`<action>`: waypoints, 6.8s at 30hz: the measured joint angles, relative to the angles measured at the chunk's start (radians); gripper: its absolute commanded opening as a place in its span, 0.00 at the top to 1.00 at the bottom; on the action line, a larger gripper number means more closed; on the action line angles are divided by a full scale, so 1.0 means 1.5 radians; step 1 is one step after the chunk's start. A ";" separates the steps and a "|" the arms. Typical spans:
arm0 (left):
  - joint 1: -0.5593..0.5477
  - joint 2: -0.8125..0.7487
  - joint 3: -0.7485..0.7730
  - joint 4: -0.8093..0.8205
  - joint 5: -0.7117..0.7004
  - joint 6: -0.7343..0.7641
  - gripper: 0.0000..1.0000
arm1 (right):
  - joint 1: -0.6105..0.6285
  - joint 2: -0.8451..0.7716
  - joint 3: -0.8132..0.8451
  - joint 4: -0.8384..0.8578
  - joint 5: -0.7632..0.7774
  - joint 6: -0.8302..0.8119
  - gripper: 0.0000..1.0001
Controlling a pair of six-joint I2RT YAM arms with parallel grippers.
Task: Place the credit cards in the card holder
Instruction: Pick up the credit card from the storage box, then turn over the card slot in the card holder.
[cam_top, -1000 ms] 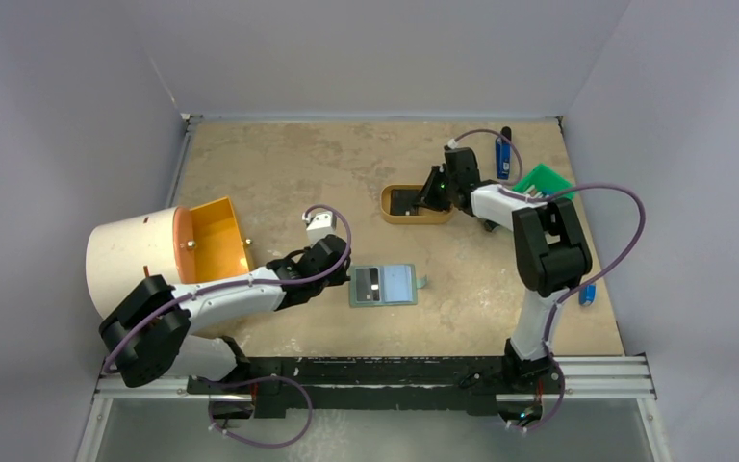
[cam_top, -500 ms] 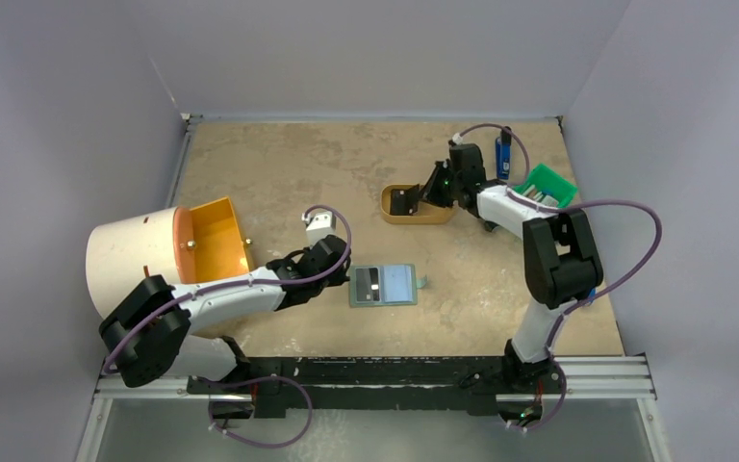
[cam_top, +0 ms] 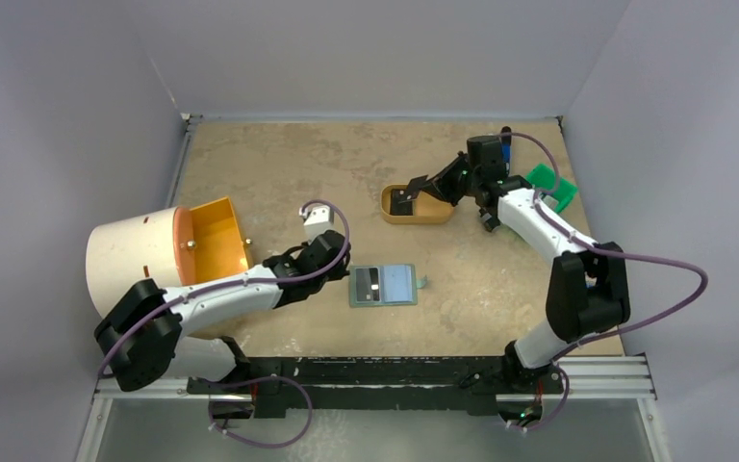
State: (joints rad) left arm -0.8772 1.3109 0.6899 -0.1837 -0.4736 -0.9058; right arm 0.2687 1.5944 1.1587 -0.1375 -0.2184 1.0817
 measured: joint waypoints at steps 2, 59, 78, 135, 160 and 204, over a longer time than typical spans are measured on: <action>0.000 -0.003 0.003 -0.002 -0.003 0.000 1.00 | -0.001 -0.014 0.000 -0.011 -0.004 0.023 1.00; -0.019 0.181 0.060 0.084 0.135 -0.020 0.71 | 0.110 -0.236 -0.387 0.106 -0.096 -0.305 1.00; -0.019 0.248 0.094 0.150 0.211 -0.017 0.73 | 0.110 -0.248 -0.406 0.106 -0.089 -0.304 1.00; -0.019 0.162 0.079 0.078 0.179 0.036 0.73 | 0.110 -0.260 -0.432 0.069 -0.159 -0.329 1.00; -0.019 0.272 0.144 0.129 0.256 0.041 0.79 | 0.110 -0.307 -0.429 0.002 -0.112 -0.325 1.00; -0.153 0.375 0.322 -0.113 0.013 0.111 0.69 | 0.111 -0.535 -0.434 -0.129 0.099 -0.272 1.00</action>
State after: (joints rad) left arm -1.1069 1.8740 1.1736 -0.3527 -0.4538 -0.7391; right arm 0.4347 0.7921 0.5083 -0.3313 -0.0696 0.6735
